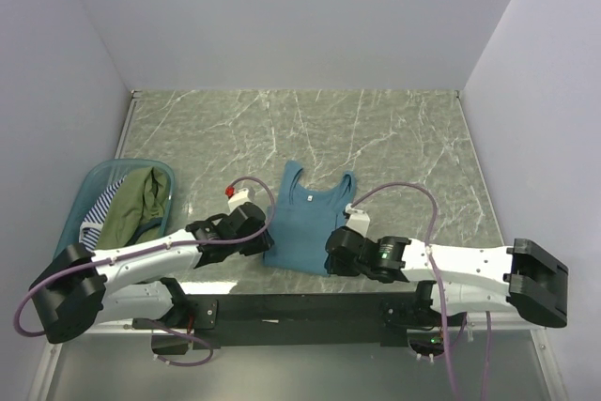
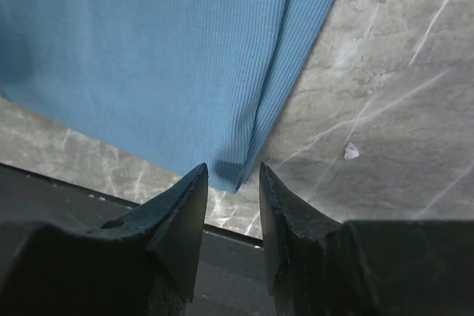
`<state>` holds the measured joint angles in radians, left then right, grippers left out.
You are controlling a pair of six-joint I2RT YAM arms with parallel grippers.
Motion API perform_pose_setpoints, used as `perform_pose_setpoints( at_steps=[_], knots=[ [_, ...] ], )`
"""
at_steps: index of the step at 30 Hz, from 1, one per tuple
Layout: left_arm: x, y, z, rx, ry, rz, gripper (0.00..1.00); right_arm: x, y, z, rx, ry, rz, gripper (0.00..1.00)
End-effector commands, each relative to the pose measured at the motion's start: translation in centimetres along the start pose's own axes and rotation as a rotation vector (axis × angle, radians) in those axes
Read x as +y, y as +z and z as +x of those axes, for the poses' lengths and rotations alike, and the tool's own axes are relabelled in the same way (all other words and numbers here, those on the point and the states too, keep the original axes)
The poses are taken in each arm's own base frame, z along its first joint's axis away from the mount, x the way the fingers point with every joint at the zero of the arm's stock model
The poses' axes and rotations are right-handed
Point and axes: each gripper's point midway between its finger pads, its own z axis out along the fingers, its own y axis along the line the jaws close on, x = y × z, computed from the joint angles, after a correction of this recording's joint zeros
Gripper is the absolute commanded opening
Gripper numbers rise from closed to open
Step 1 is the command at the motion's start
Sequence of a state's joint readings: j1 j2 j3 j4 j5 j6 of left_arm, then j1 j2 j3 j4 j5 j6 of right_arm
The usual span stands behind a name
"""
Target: Fold and stack the tank tops
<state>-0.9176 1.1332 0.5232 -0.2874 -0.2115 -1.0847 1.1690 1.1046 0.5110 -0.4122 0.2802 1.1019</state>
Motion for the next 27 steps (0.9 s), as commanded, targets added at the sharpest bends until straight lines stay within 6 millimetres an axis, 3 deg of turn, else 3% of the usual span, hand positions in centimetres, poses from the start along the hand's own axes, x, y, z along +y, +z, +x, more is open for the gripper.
perform_pose_setpoints(
  at_steps=[1,6,14,18,23,27],
  knots=[
    [-0.8,0.3,-0.5,-0.014,0.009,0.029,0.33,2.0,0.0,-1.2,-0.048,0.032,-0.029,0.41],
    [-0.6,0.5,-0.2,-0.006,0.009,0.027,0.32,2.0,0.3,-0.8,-0.040,0.026,-0.019,0.41],
    [-0.3,0.6,-0.1,-0.007,0.011,0.018,0.32,2.3,0.7,-0.7,-0.035,0.021,-0.022,0.33],
    [-0.2,0.7,0.0,-0.005,0.010,0.015,0.31,2.3,0.9,-0.5,-0.029,0.018,-0.020,0.25],
    [-0.1,0.8,0.0,-0.005,0.010,0.012,0.30,2.3,0.2,-0.8,-0.045,0.020,-0.019,0.02],
    [0.2,0.8,0.0,-0.009,0.006,0.003,0.27,2.5,-1.0,-1.0,-0.061,0.004,-0.025,0.00]
  ],
)
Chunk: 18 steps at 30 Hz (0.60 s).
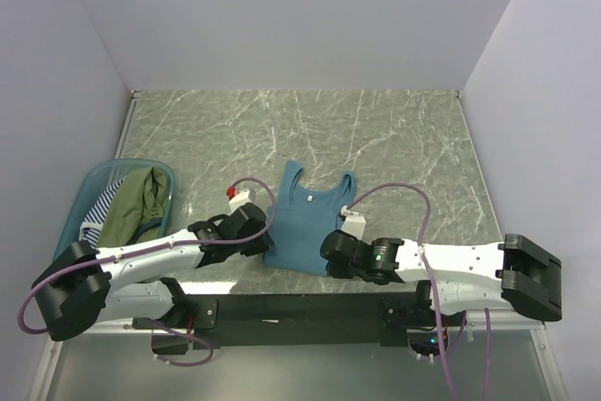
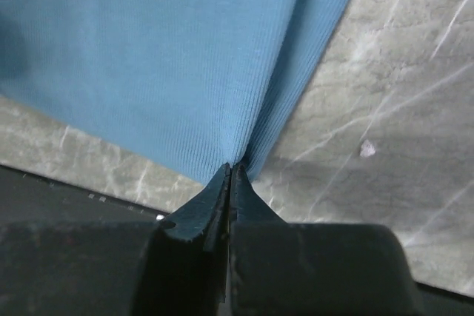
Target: Fold and stack the tank tops
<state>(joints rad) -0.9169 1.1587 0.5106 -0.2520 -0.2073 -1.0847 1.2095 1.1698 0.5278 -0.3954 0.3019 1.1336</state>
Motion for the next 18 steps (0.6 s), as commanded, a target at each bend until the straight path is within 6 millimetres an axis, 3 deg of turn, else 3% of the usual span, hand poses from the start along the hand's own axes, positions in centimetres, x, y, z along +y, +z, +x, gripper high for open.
perform_pose_setpoints(
  at_steps=[1,6,18],
  knots=[
    [0.1,0.1,-0.3,-0.017,0.002,0.003,0.26,2.1,-2.0,-1.8,-0.069,0.014,-0.044,0.00],
    [0.3,0.1,-0.3,-0.019,-0.002,0.000,0.22,2.4,-3.1,-1.3,-0.076,0.007,-0.045,0.00],
    [0.7,0.4,-0.1,-0.020,-0.004,-0.015,0.20,0.7,-1.8,4.5,-0.008,-0.039,0.034,0.00]
  ],
)
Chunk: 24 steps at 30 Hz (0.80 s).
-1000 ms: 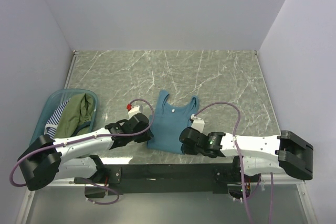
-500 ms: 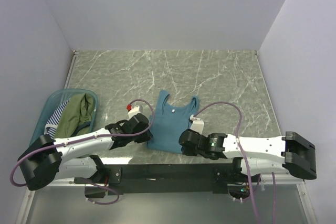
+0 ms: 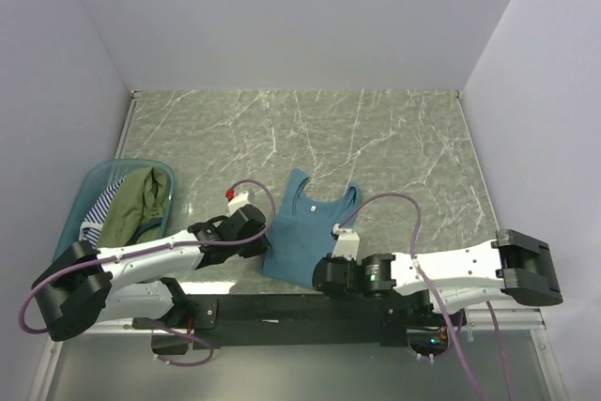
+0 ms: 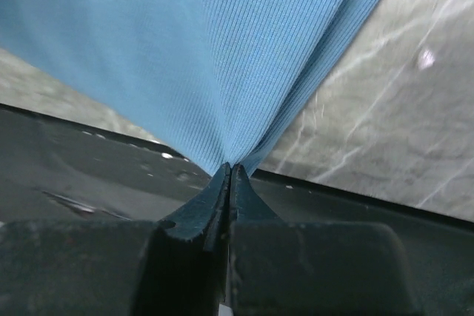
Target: Fold and stack the tank tops
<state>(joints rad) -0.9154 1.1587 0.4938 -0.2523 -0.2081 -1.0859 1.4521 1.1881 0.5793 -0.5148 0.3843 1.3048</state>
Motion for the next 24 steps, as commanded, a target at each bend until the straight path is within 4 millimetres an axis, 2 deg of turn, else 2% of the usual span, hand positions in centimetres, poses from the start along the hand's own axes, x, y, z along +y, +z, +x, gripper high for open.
perform_pose_setpoints(
  at_steps=[1,6,13,14,17,18,21,22,24],
  knots=[
    [0.1,0.3,-0.4,-0.024,-0.004,-0.004,0.20,-0.7,0.9,0.8,-0.029,0.012,0.051,0.00],
    [-0.3,0.2,-0.8,-0.030,-0.005,0.005,0.20,-1.2,2.0,2.5,0.008,0.003,0.085,0.00],
    [-2.0,-0.3,-3.3,-0.063,0.017,0.030,0.21,-3.5,2.1,0.7,-0.026,0.054,0.090,0.00],
    [-2.6,-0.4,-3.9,-0.071,0.015,0.039,0.22,-3.0,1.8,0.4,-0.024,0.058,0.052,0.00],
    [-3.5,-0.2,-4.8,-0.071,0.025,0.050,0.22,-1.6,1.1,0.0,-0.033,0.055,-0.039,0.28],
    [-3.8,0.0,-4.9,-0.069,0.027,0.055,0.23,-1.4,0.8,-0.2,-0.038,0.056,-0.054,0.44],
    [-5.0,0.2,-5.2,-0.054,0.050,0.079,0.24,-1.7,-0.7,-1.7,-0.079,0.106,-0.058,0.62],
    [-5.5,0.2,-5.4,-0.054,0.055,0.090,0.24,-2.5,-1.5,-2.7,-0.118,0.124,-0.050,0.65],
    [-6.5,0.3,-5.2,-0.034,0.065,0.134,0.24,-3.9,-1.6,-4.7,-0.156,0.194,-0.018,0.68]
  ],
)
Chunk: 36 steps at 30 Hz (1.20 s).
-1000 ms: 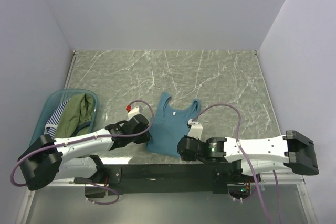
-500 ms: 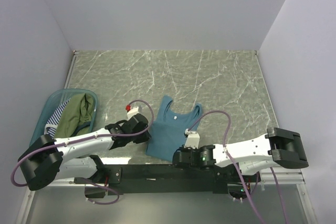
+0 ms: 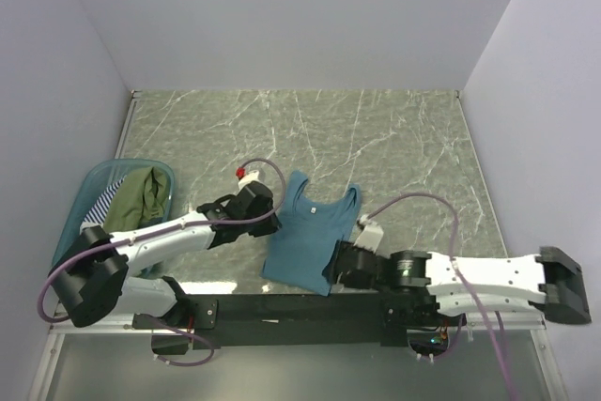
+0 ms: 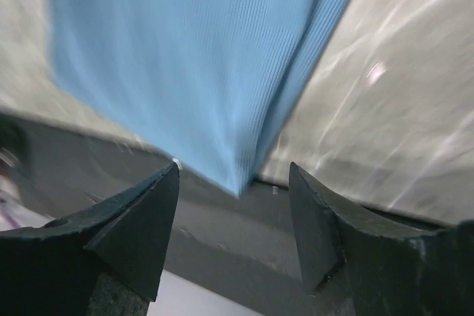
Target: Fold and stack the tank tops
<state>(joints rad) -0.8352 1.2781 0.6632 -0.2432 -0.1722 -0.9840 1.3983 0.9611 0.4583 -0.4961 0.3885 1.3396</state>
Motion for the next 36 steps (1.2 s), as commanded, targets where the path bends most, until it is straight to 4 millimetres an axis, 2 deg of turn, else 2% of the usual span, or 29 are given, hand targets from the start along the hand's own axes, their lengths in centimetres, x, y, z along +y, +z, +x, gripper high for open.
perform_pose_setpoints(
  at_steps=[1,2,5,6,8,9,10,11,15,17,21,26,31,36],
  knots=[
    [-3.3,-0.3,-0.9,0.007,0.033,0.115,0.24,-2.1,-0.8,-4.5,-0.132,0.090,0.041,0.68],
    [-3.6,-0.2,-0.7,0.013,0.037,0.128,0.24,-3.2,-0.5,-6.7,-0.175,0.122,0.071,0.62],
    [-5.3,-0.4,0.5,0.049,0.064,0.186,0.24,-4.7,-0.4,-10.8,-0.260,0.176,0.129,0.53],
    [-6.2,-0.4,0.8,0.054,0.079,0.206,0.24,-5.4,-0.3,-13.0,-0.287,0.186,0.163,0.51],
    [-7.5,-0.8,2.5,0.084,0.123,0.227,0.23,-5.8,-0.1,-14.9,-0.308,0.185,0.195,0.42],
    [-7.9,-0.8,3.0,0.095,0.134,0.232,0.23,-6.6,0.0,-16.1,-0.316,0.179,0.229,0.41],
    [-8.5,-1.0,3.3,0.099,0.138,0.246,0.23,-6.3,0.5,-17.2,-0.313,0.170,0.245,0.40],
    [-9.1,-1.3,4.5,0.118,0.157,0.262,0.23,-6.4,0.8,-17.9,-0.313,0.168,0.257,0.36],
    [-10.0,-1.4,7.1,0.161,0.176,0.285,0.23,-6.5,1.8,-21.2,-0.332,0.140,0.312,0.33],
    [-10.7,-1.6,8.6,0.188,0.200,0.304,0.22,-7.3,2.9,-21.7,-0.305,0.125,0.350,0.32],
    [-11.2,-1.2,11.2,0.233,0.256,0.297,0.22,-7.1,4.5,-22.8,-0.284,0.104,0.374,0.29],
    [-12.1,-1.3,13.2,0.265,0.309,0.311,0.23,-7.3,7.0,-23.0,-0.227,0.076,0.404,0.27],
    [-11.6,-0.7,15.3,0.311,0.352,0.286,0.23,-7.3,9.2,-24.0,-0.183,0.062,0.428,0.24],
    [-10.7,0.2,16.6,0.344,0.381,0.262,0.23,-7.7,11.4,-25.0,-0.117,0.054,0.454,0.08]
  ],
)
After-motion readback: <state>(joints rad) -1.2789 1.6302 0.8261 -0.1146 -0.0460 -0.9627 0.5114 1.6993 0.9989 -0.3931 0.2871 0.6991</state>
